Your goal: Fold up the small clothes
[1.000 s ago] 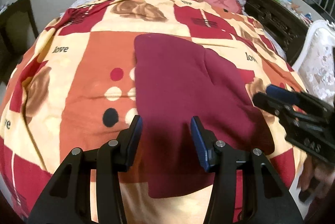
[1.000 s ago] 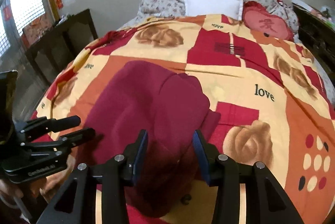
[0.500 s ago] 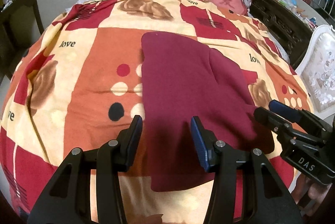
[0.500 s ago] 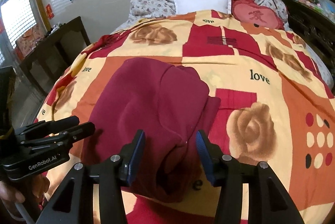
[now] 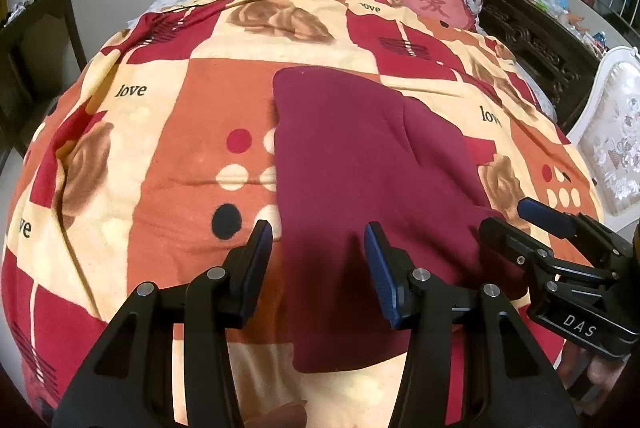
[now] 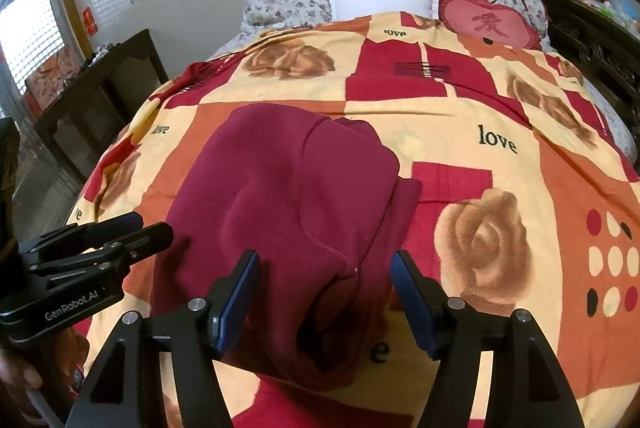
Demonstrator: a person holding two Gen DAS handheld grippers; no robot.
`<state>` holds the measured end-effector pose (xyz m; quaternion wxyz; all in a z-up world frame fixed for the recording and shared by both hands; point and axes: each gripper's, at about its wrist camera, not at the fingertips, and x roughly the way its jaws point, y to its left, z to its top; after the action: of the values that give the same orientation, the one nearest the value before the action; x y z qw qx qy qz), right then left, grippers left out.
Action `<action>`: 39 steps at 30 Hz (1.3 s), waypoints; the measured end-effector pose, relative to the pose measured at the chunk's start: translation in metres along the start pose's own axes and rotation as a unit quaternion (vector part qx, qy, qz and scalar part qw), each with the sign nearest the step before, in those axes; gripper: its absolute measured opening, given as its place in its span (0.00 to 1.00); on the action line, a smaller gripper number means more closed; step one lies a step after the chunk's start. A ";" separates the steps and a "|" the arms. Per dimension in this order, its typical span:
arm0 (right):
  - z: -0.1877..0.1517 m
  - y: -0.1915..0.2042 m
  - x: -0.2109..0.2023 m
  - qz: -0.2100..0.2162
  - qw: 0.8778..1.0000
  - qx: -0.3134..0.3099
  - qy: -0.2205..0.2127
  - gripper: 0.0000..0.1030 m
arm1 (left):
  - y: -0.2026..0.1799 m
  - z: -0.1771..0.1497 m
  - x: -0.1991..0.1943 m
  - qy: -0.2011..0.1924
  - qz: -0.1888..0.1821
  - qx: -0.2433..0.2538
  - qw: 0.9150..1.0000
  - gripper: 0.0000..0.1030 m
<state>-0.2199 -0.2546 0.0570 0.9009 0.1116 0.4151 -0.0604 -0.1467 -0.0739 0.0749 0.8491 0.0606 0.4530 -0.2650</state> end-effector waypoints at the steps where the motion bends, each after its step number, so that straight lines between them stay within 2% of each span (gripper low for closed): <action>1: 0.000 0.000 0.000 0.000 1.000 0.000 -0.001 0.64 | 0.000 0.001 0.001 0.001 -0.001 0.000 1.000 0.46; 39: 0.003 -0.004 0.008 0.011 1.000 0.007 0.006 0.65 | 0.004 0.013 0.006 0.003 0.008 -0.002 1.000 0.46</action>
<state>-0.2130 -0.2591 0.0520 0.8981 0.1230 0.4190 -0.0524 -0.1325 -0.0770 0.0766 0.8500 0.0630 0.4555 -0.2569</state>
